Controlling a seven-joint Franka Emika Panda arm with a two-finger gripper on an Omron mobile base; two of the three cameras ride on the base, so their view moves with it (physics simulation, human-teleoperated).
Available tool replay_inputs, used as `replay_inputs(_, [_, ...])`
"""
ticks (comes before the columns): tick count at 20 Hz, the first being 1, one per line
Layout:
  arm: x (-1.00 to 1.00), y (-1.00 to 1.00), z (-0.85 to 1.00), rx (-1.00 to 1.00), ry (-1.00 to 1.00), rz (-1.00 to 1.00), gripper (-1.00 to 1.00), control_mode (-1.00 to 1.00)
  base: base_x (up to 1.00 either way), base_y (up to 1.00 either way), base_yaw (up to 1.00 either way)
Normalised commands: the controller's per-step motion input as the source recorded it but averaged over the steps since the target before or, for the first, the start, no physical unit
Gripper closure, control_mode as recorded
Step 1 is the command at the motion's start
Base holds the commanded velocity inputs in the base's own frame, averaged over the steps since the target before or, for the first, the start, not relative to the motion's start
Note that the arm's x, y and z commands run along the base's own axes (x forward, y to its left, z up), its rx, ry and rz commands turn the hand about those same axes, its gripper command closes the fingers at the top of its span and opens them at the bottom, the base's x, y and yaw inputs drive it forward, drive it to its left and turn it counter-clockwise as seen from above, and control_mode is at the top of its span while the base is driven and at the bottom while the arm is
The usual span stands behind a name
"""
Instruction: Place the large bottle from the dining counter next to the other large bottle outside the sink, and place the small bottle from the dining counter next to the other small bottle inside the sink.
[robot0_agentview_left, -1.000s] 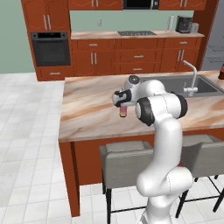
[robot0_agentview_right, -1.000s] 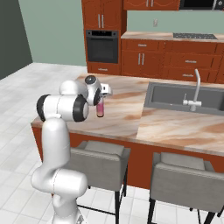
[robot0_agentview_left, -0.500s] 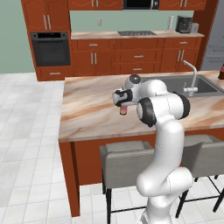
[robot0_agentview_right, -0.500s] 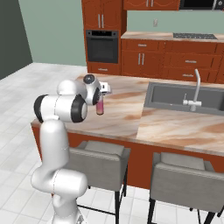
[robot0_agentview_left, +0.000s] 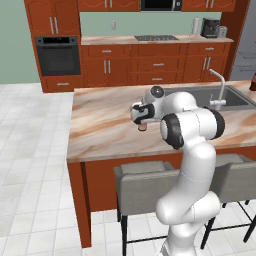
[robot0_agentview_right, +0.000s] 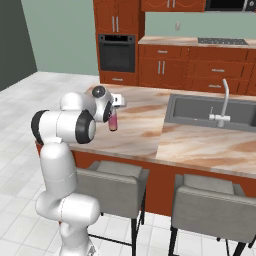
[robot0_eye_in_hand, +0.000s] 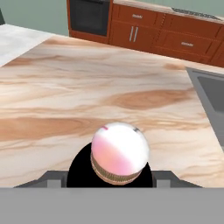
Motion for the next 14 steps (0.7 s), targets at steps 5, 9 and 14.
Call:
replay_inputs(5, [0.0, 0.0, 0.0, 0.0, 0.0, 0.0, 1.0, -1.0, 0.0, 0.0, 0.0])
replay_inputs(9, [0.0, 0.0, 0.0, 0.0, 0.0, 0.0, 1.0, -1.0, 0.0, 0.0, 0.0])
replay_inputs(14, [0.0, 0.0, 0.0, 0.0, 0.0, 0.0, 1.0, -1.0, 0.0, 0.0, 0.0])
